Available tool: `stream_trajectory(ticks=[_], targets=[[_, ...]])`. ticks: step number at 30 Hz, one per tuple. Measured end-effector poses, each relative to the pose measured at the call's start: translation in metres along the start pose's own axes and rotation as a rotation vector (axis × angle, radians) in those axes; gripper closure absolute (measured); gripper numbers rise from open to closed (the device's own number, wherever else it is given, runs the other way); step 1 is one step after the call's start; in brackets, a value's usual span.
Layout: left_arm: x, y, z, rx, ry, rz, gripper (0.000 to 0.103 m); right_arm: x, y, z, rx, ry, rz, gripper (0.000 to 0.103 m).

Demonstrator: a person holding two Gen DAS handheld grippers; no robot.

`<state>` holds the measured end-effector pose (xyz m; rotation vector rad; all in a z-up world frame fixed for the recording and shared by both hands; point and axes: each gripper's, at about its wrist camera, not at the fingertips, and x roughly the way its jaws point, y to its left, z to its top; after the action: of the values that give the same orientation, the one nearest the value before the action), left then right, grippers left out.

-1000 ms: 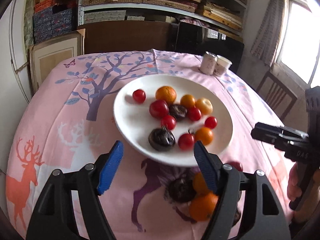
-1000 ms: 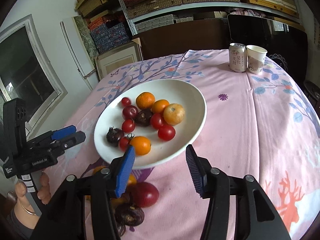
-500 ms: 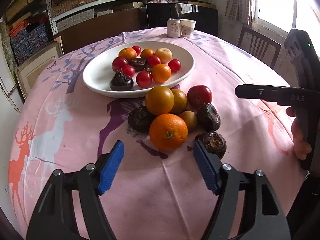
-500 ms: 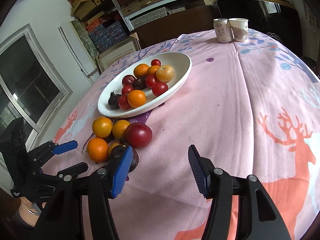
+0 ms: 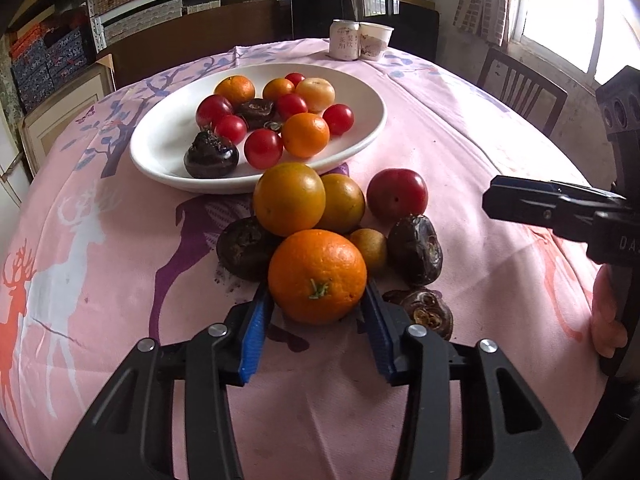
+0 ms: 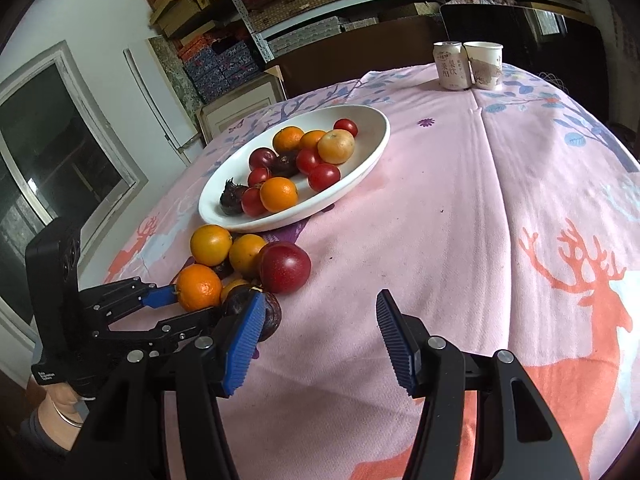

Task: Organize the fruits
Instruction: 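Grasp an orange with the left tool while the right tool grasps a dark brown tomato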

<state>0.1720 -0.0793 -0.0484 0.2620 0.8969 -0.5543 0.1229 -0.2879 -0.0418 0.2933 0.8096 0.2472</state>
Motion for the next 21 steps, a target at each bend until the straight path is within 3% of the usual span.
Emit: stream_trajectory(ticks=[9,10,12,17,21], targets=[[-0.001,-0.004,0.007,0.000,-0.033,0.023,0.047,0.000,-0.002,0.000,0.000,0.002,-0.007,0.044],[-0.001,-0.004,0.006,0.001,-0.030,0.018,0.048,0.000,-0.003,0.000,0.006,0.003,-0.006,0.044],[-0.003,-0.003,0.005,0.005,-0.034,0.026,0.058,0.000,-0.004,0.000,0.011,0.005,-0.002,0.044],[-0.017,0.007,-0.004,-0.042,-0.038,-0.003,0.059,0.001,-0.002,0.000,-0.001,0.006,-0.010,0.044],[-0.051,0.021,-0.013,-0.093,-0.096,-0.013,0.059,0.002,0.015,-0.005,-0.076,0.038,-0.008,0.044]])
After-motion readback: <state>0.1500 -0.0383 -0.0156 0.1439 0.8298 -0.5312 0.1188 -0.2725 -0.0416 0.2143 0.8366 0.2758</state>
